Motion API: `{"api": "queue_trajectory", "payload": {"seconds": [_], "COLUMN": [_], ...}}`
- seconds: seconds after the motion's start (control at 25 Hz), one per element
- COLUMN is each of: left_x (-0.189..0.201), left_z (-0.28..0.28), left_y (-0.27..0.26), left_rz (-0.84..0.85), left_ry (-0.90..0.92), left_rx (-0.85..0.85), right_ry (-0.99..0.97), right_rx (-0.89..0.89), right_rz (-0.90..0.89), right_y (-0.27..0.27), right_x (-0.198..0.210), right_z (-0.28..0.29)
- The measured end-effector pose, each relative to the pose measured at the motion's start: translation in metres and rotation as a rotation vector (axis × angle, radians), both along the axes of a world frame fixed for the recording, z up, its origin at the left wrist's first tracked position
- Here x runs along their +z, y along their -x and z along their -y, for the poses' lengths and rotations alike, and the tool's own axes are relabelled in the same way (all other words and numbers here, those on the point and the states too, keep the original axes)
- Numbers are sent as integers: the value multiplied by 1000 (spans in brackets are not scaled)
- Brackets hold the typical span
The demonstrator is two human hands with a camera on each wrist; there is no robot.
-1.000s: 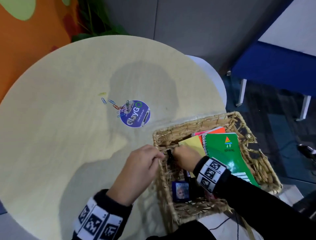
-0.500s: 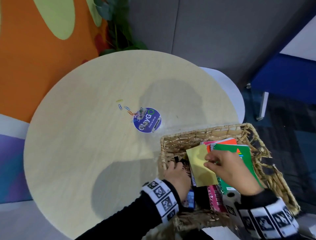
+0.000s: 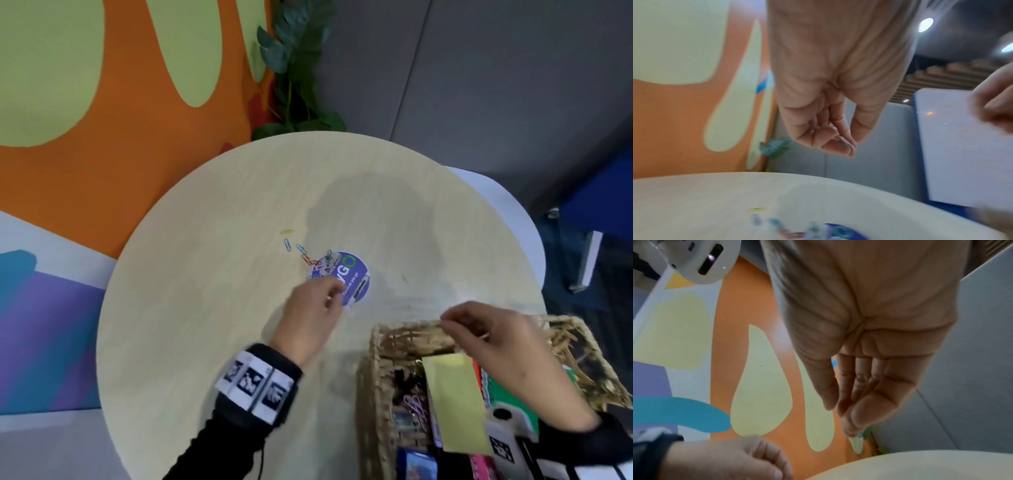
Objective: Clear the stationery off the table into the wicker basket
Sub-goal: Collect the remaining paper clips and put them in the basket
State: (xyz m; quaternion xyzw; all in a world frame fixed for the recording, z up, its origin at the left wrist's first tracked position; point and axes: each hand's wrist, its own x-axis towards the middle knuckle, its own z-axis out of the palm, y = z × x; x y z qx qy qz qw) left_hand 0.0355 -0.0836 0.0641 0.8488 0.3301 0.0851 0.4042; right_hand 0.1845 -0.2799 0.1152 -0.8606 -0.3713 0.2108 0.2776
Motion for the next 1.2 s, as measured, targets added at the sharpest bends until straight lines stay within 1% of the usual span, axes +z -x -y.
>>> {"api": "queue_trajectory", "payload": {"seconds": [0.12,0.24,0.32,0.4,0.6,0.72,0.84,1.0,1.12,1.2], "left_x": [-32,-66,-81,-89,-98,-100,-106,-114,-107,-101], "left_z": [-76,-123,-142,-152,-164,-167,-169,-162,-141,-123], "left_y": [1,-20,-39,-55,-66,-68,-66,-42,-19,-7], "left_rz": [-98,-214,-279,-322,-426,-464,-471,-427,-358,-323], "left_ry": [-34,28,51,72,85,121,173,190,160,123], "left_rx": [254,386,423,446,456,459,441,444,461,464], "right_ry": [-31,-33,0,66,233,288,351,426,503,538], "right_rx": [82,194,264,332,482,539,599,624,645,676], "right_rz": [65,142,152,162,175,181,200,234,244,271], "right_y": [-17,-33,-42,-47,-41,-34,-25,-20,-19,-16], "right_x": [12,5,-16,-46,-105,-129,-141,-148,-148,-140], "right_z": [-70,-144,-194,-238,-312,-343,-361,-369,-372,-371]}}
